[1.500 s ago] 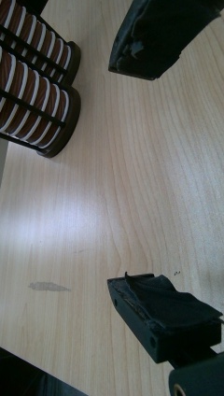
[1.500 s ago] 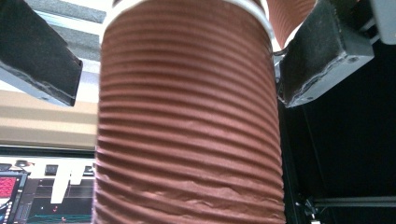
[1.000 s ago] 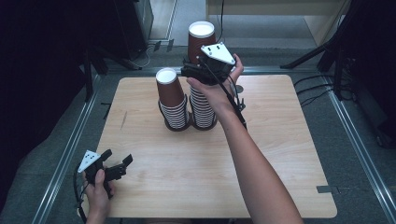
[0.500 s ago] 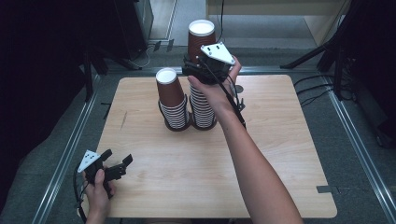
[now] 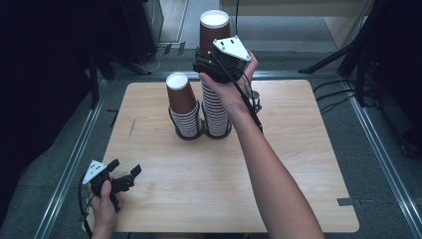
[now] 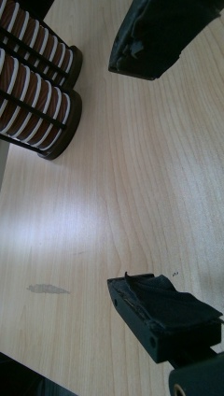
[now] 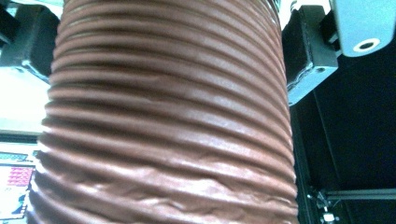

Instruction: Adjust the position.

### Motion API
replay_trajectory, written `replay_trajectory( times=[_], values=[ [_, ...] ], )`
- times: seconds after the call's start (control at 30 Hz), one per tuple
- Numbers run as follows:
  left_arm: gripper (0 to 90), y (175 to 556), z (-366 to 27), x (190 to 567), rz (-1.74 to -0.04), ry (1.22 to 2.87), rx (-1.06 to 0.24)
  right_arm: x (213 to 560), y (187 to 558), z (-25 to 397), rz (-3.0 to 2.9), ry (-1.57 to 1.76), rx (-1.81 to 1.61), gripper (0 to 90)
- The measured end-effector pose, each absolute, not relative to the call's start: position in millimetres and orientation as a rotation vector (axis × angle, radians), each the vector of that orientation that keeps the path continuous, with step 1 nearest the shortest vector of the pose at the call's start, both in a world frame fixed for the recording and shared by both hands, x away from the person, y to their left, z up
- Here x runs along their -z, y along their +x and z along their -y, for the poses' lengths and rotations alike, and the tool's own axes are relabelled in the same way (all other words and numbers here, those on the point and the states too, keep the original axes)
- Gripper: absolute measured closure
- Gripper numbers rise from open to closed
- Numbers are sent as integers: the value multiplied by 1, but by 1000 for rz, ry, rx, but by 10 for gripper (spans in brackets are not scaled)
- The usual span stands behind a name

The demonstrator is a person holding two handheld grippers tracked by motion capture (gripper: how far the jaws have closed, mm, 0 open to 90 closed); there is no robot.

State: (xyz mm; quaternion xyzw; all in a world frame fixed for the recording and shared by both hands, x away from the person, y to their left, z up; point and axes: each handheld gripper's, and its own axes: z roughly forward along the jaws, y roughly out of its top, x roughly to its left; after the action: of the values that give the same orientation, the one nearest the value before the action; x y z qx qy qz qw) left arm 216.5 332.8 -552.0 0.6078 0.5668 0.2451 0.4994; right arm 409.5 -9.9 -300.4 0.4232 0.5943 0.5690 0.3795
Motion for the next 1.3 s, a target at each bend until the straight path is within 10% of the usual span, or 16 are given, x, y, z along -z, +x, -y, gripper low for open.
replay_trajectory(
  times=[1.3],
  values=[
    [7,216,-336,552,-1372,1449,-580,242,395,43,-1422,1044,-1480,105]
  ],
)
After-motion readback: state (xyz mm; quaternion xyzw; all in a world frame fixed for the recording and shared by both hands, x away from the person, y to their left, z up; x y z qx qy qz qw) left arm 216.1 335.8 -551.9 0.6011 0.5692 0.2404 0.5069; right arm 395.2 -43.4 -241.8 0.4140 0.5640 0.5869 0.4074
